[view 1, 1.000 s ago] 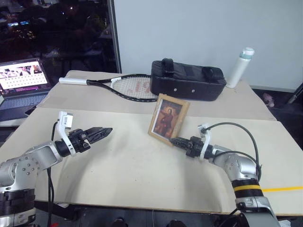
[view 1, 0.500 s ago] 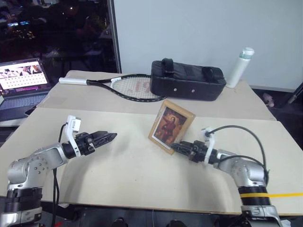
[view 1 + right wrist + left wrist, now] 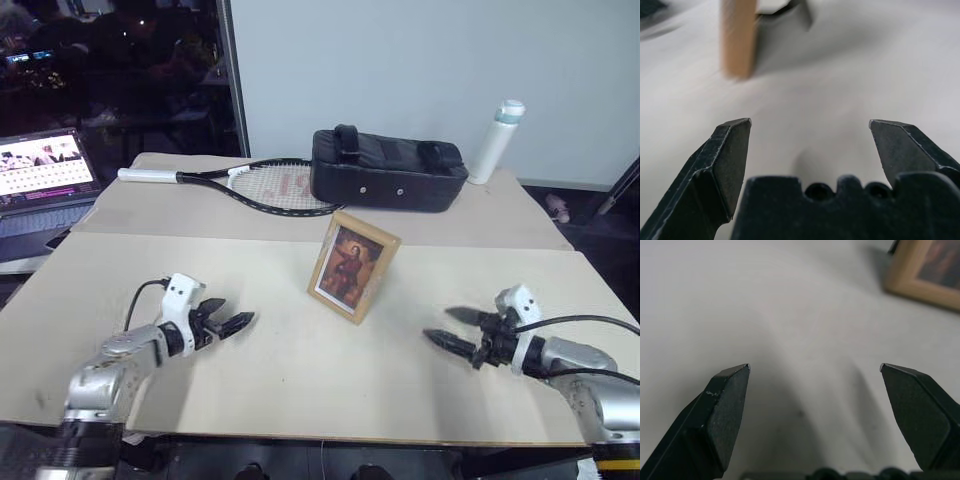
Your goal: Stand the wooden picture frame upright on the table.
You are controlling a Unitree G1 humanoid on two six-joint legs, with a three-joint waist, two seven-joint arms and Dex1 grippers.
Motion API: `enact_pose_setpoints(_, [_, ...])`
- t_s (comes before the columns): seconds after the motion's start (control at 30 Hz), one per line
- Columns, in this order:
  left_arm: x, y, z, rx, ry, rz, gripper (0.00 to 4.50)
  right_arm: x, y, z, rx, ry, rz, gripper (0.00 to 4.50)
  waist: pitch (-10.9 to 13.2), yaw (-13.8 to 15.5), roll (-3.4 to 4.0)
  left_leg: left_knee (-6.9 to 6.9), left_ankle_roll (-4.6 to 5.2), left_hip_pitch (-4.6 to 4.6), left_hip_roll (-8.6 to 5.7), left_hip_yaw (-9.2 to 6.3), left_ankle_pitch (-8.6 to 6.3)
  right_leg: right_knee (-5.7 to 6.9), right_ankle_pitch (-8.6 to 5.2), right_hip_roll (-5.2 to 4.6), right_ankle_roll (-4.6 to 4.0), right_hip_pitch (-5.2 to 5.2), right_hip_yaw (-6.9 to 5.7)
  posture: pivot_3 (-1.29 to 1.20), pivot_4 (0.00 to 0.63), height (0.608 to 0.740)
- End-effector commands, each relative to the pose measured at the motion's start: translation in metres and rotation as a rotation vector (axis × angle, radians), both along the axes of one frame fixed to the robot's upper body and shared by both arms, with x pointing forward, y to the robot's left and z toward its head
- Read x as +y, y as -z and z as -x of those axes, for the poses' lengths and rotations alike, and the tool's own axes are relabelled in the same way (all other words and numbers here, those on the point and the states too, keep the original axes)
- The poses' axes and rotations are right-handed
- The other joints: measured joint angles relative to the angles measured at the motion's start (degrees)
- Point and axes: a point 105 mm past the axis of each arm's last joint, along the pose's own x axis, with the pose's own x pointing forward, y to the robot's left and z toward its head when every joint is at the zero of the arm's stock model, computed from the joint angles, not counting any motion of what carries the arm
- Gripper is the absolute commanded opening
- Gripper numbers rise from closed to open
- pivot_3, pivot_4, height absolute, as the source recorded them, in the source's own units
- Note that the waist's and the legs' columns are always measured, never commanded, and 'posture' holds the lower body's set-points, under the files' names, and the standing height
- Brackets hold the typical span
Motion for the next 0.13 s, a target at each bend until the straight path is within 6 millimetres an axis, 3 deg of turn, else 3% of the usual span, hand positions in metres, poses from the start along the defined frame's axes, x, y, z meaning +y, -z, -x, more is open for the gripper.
enact_pose_setpoints(0.03, [-0.0129, -0.0155, -0.0039, -0.110, 0.032, -0.045, 4.50, -0.0021, -0.0090, -0.0045, -0.090, 0.082, -0.001, 4.41, 0.0, 0.2, 0.00, 0.00, 0.00, -0.04, -0.01, 0.01, 0.00, 0.00, 0.01, 0.00, 0.01, -0.03, 0.02, 0.00, 0.150, 0.696])
enact_pose_setpoints(0.13, [-0.0148, -0.0147, -0.0047, -0.104, 0.061, -0.064, 4.50, 0.0033, -0.0061, -0.0064, -0.085, 0.093, -0.016, 4.41, 0.0, 0.3, 0.01, -0.02, 0.00, -0.05, 0.00, 0.01, 0.00, 0.00, 0.00, 0.01, 0.01, -0.04, 0.03, 0.00, 0.150, 0.696])
